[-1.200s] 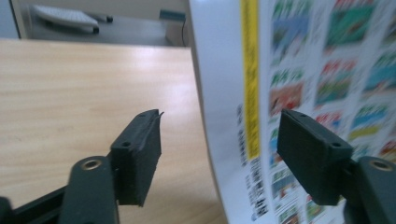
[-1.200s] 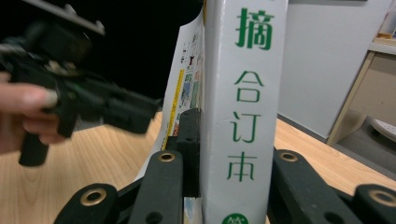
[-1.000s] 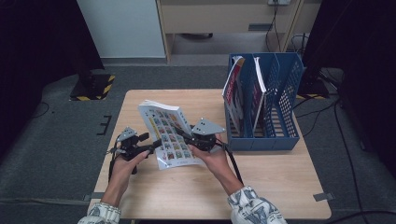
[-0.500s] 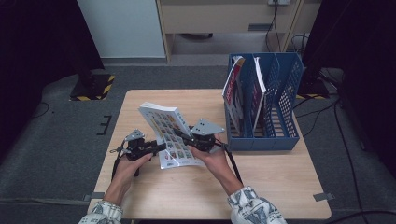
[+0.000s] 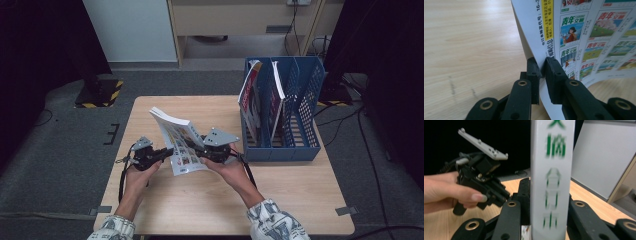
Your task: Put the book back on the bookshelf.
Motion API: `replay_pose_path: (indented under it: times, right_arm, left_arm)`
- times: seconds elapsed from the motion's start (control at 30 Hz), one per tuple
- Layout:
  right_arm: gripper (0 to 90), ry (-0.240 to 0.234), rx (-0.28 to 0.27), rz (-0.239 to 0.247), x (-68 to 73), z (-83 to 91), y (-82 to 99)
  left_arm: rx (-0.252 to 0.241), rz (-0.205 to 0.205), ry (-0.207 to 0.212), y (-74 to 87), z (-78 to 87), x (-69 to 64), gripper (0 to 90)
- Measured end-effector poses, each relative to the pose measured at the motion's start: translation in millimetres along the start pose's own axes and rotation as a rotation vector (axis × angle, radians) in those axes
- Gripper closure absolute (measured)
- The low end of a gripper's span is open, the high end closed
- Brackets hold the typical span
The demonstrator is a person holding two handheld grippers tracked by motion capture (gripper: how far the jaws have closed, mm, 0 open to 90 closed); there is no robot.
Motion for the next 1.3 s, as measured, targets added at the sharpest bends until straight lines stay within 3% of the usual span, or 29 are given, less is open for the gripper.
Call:
replay_pose_path:
  times: [0.2,0.4,0.6,0.83,1.1,1.3]
  right_arm:
    - [72.7,0.013,0.010,0.022,-3.9,2.4,1.8]
    - [72.8,0.020,0.000,-0.011,-13.3,10.5,7.6]
    - [72.6,0.029,0.000,-0.025,-18.8,14.2,10.3]
    - [71.9,0.002,-0.022,-0.099,-25.0,17.8,14.3]
    - [67.8,-0.017,-0.026,-0.105,-23.3,16.2,18.0]
    - [56.7,-0.037,-0.048,-0.088,-18.8,12.0,18.8]
  left_arm:
    - [-0.024,-0.034,-0.048,-6.0,5.7,-0.9,81.6]
    - [-0.061,-0.081,-0.097,-15.3,10.6,-4.0,81.7]
    - [-0.052,-0.090,-0.088,-14.6,14.1,-6.3,81.5]
    - [-0.050,-0.110,-0.066,-7.1,25.4,-12.4,81.5]
    - [-0.043,-0.114,-0.051,-3.7,29.8,-13.8,81.5]
    - [-0.044,-0.112,-0.043,-2.5,30.7,-13.7,81.5]
Point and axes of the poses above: each handheld gripper's, and its own axes: z roughly backward along the jaws, y roughly out of its underside, x roughly to its left, the point moved 5 cm from there along -z, roughly forward along the jaws, and after that the axes turned 1 degree about -z, right-handed, at the moved point
